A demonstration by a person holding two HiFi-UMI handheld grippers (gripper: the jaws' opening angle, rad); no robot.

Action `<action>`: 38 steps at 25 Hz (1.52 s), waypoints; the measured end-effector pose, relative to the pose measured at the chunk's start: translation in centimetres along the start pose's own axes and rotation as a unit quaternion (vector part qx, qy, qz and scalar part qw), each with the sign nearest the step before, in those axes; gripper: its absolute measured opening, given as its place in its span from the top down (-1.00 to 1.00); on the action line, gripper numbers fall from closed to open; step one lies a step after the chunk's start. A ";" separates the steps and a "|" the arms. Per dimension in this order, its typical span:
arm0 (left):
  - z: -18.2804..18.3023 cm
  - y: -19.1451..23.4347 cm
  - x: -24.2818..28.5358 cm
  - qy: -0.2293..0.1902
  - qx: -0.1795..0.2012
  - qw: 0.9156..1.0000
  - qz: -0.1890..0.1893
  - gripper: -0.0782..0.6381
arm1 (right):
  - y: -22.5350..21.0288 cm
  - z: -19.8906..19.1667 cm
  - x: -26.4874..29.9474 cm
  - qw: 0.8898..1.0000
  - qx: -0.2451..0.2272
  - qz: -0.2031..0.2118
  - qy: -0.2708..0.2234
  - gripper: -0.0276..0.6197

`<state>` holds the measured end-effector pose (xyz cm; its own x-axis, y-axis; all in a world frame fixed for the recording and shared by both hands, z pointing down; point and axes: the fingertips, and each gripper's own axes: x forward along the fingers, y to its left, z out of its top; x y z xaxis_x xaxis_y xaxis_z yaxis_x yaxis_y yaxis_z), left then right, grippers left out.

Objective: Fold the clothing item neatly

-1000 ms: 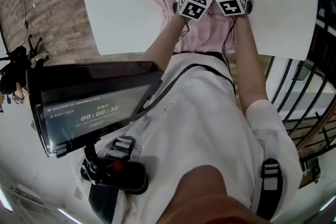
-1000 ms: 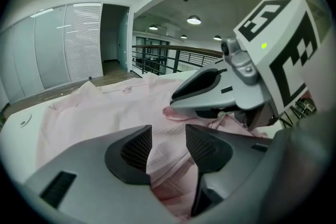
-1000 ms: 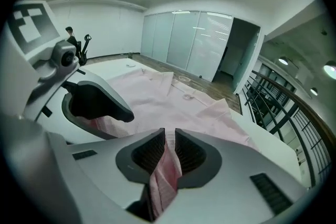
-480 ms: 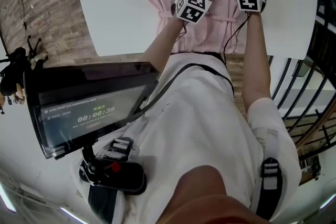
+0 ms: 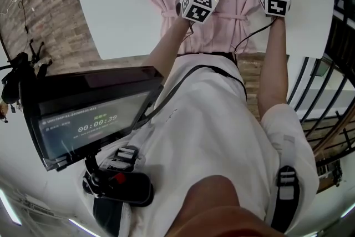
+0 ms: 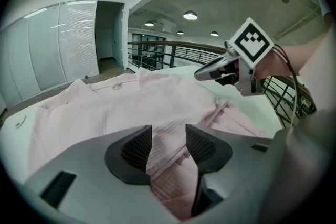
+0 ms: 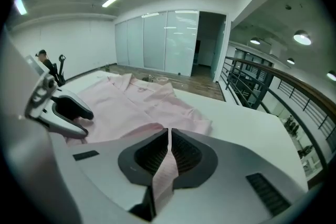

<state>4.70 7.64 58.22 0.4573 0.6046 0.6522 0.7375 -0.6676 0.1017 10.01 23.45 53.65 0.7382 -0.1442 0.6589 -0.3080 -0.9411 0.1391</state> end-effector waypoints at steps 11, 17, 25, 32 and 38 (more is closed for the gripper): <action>0.2 1.1 -0.1 -0.010 0.005 1.000 -0.001 0.22 | 11.7 -0.5 -0.2 0.993 -0.022 0.114 0.015 0.84; -0.6 2.5 0.0 0.006 -0.002 1.000 0.005 0.22 | 6.9 -4.4 0.0 0.996 -0.010 0.067 0.065 0.84; -0.4 4.6 -0.9 -0.015 -0.013 0.999 0.030 0.22 | 6.7 0.2 0.7 0.997 0.016 0.071 -0.010 0.84; -1.1 4.9 -0.9 -0.007 -0.019 1.000 0.014 0.22 | 6.3 3.0 6.0 0.997 -0.049 0.057 -0.009 0.89; -2.3 5.7 -1.1 0.008 -0.041 0.999 0.015 0.22 | 6.1 1.5 7.2 0.997 -0.038 0.059 0.013 0.90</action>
<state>7.19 2.15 59.81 0.4700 0.5770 0.6679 0.6801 -0.7191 0.1427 14.36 16.22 58.18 0.6794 -0.2432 0.6923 -0.4366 -0.8923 0.1150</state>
